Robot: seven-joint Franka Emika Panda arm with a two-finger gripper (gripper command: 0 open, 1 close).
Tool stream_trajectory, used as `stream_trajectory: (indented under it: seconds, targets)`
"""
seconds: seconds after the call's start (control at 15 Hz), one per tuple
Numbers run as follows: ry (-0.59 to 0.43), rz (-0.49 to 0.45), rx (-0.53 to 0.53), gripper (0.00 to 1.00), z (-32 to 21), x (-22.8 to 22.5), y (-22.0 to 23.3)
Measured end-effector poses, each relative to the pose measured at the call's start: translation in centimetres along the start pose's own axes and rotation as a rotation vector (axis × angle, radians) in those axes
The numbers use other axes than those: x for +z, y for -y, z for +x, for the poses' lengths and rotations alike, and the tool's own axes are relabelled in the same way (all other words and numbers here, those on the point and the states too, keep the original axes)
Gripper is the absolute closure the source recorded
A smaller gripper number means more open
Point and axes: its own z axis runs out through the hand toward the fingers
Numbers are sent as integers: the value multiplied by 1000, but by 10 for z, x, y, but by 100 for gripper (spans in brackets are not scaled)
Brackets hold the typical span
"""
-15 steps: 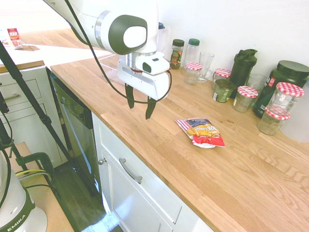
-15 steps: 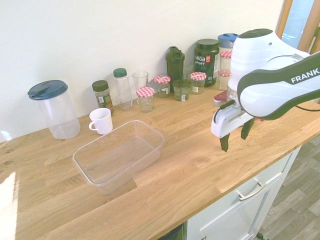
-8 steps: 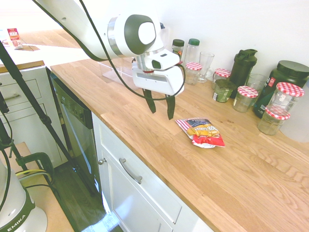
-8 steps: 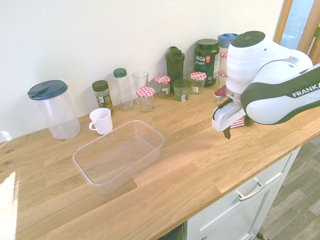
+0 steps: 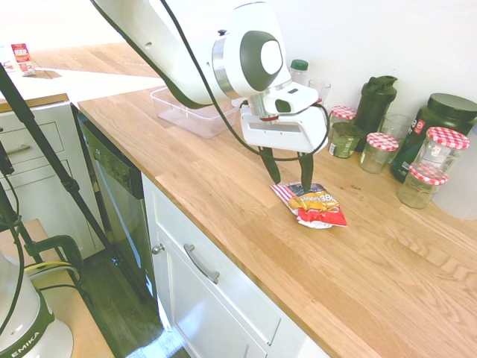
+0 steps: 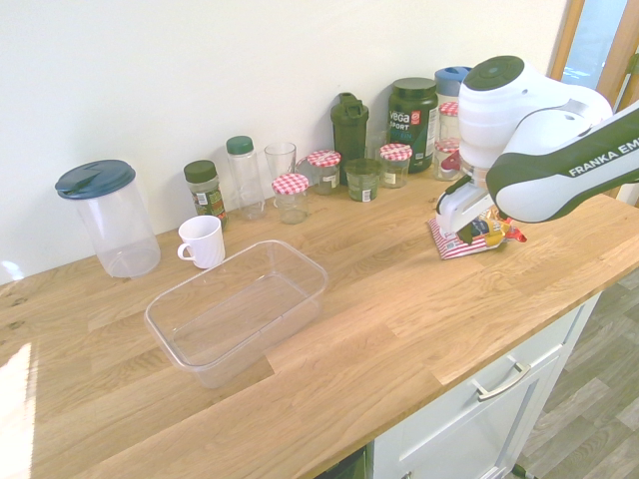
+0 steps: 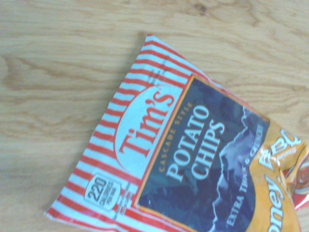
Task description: Put the chip bag into the container
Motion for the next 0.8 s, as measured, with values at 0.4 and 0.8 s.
stream_trajectory:
  seconds: [0.4, 0.8]
  targets:
    - [1, -30, 25, 0, 26, 24, 11]
    - [94, -1, 6, 100, 26, 31, 15]
